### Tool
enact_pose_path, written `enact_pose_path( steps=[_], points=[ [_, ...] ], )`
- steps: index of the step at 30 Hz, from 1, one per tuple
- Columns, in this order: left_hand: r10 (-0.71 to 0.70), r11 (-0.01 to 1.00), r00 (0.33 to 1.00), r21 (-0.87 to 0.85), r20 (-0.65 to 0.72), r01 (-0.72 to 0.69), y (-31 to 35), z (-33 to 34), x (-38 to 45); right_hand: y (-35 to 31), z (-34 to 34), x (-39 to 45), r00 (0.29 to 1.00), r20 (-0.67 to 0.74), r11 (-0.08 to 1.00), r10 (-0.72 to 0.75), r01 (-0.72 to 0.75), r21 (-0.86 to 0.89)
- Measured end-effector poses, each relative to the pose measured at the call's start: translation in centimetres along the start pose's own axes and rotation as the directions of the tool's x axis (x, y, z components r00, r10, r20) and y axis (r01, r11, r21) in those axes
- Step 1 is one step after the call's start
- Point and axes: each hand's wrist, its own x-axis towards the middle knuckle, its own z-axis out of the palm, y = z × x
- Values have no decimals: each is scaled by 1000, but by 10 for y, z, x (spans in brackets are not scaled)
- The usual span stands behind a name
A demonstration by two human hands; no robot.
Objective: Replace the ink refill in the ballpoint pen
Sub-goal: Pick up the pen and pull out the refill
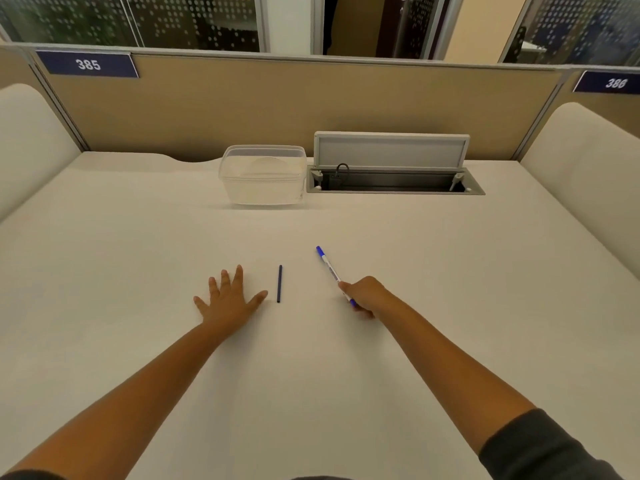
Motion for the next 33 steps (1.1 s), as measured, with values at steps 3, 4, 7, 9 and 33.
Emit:
enact_pose_path(
  steps=[3, 4, 7, 9, 33],
  points=[
    [-16, 976, 996, -216, -93, -4, 17, -12, -3, -7, -1, -11, 991, 133, 970, 15, -46, 237],
    [33, 955, 986, -286, -164, -80, 25, -16, -7, -8, 0, -13, 982, 188, 942, -4, -59, 330],
    [159, 768, 925, -546, -345, -335, 60, -27, -28, -10, 3, -16, 952, 295, 860, -82, -81, 504],
    [168, 676, 936, -656, -308, -337, 85, -30, -40, -13, 6, -17, 949, 290, 845, -126, -51, 532],
    [309, 90, 924, -974, 225, 207, 97, -58, -29, -4, 13, -34, 661, 635, 854, -401, 20, 519]
  ],
)
